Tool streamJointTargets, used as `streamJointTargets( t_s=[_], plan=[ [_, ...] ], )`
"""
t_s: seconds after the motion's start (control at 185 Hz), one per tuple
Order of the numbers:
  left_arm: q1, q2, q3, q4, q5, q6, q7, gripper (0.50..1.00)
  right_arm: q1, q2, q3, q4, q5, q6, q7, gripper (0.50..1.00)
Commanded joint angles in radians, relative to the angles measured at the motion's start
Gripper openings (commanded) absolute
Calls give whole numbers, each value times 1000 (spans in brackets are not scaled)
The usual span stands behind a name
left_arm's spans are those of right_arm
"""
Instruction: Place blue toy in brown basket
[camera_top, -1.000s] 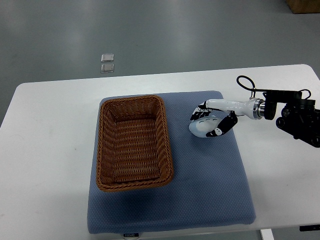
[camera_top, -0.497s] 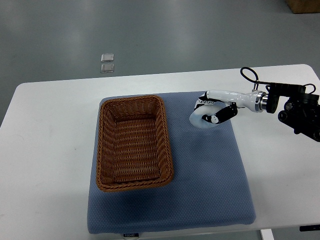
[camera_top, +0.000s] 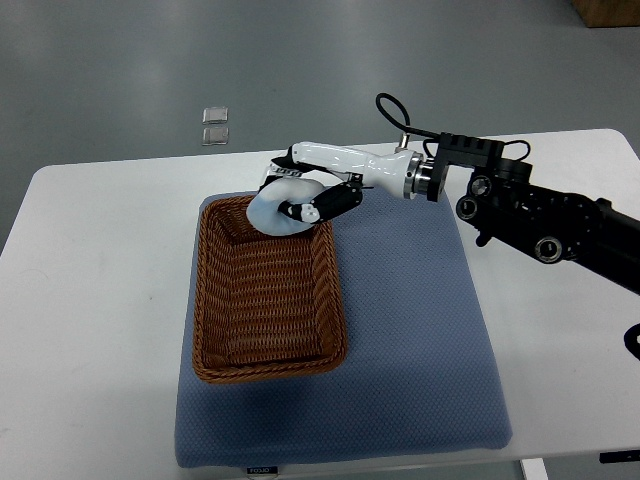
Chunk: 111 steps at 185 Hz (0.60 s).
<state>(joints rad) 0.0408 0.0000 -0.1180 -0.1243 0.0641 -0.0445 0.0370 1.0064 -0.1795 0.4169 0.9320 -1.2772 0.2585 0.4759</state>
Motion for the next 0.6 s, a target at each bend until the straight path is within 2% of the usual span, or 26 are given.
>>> streamJointTargets(
  t_s=[0.0, 0.043, 0.054, 0.059, 0.065, 0.07, 0.081, 0.086, 0.103, 0.108, 0.114, 0.119, 0.124, 0.13, 0.146, 0.157, 0.222, 0.314, 0.427, 0.459, 0.497, 0.595],
  plan=[
    [1, 0, 0, 0, 0, 0, 0, 1000, -5, 60, -30, -15, -8, -2, -31, 500],
    [1, 0, 0, 0, 0, 0, 0, 1000, -9, 74, -59, -29, -10, -4, -40, 500],
    [1, 0, 0, 0, 0, 0, 0, 1000, -11, 77, -66, -33, -11, -5, -42, 515],
    [1, 0, 0, 0, 0, 0, 0, 1000, -14, 80, -73, -36, -11, -5, -42, 549],
    [1, 0, 0, 0, 0, 0, 0, 1000, -14, 80, -73, -36, -11, -5, -42, 549],
    [1, 0, 0, 0, 0, 0, 0, 1000, -17, 83, -78, -39, -11, -8, -42, 580],
    [1, 0, 0, 0, 0, 0, 0, 1000, -17, 83, -78, -39, -11, -8, -42, 580],
    [1, 0, 0, 0, 0, 0, 0, 1000, -22, 84, -82, -42, -11, -10, -43, 606],
    [1, 0, 0, 0, 0, 0, 0, 1000, -26, 87, -84, -45, -11, -13, -43, 629],
    [1, 0, 0, 0, 0, 0, 0, 1000, -29, 89, -86, -48, -13, -18, -42, 653],
    [1, 0, 0, 0, 0, 0, 0, 1000, -29, 89, -86, -48, -13, -18, -42, 654],
    [-1, 0, 0, 0, -1, 0, 0, 1000, -35, 90, -87, -50, -13, -22, -42, 678],
    [-1, 0, 0, 0, -1, 0, 0, 1000, -35, 90, -87, -50, -13, -22, -42, 678],
    [1, 0, 0, 0, 0, 0, 0, 1000, -40, 90, -87, -53, -13, -27, -42, 703],
    [1, 0, 0, 0, 0, 0, 0, 1000, -45, 90, -89, -55, -11, -33, -42, 725],
    [-1, 0, 0, 0, 0, 0, 0, 1000, -52, 90, -89, -58, -10, -45, -43, 760],
    [1, 0, 0, 0, 0, 0, 0, 1000, -63, 92, -90, -59, 2, -79, -43, 829],
    [1, 0, 0, 0, -1, 0, 0, 1000, -68, 101, -89, -59, 4, -84, -43, 858],
    [1, 0, 0, 0, 0, 0, 0, 1000, -71, 98, -79, -58, 12, -74, -45, 860],
    [1, 0, 0, 0, -1, 0, 0, 1000, -71, 94, -78, -58, 25, -62, -46, 866],
    [-1, 0, 0, 0, 0, 0, 0, 1000, -71, 89, -75, -58, 59, -39, -57, 897],
    [1, 0, 0, 0, 0, 0, 0, 1000, -69, 69, -41, -58, 205, 27, -112, 897]
  ],
)
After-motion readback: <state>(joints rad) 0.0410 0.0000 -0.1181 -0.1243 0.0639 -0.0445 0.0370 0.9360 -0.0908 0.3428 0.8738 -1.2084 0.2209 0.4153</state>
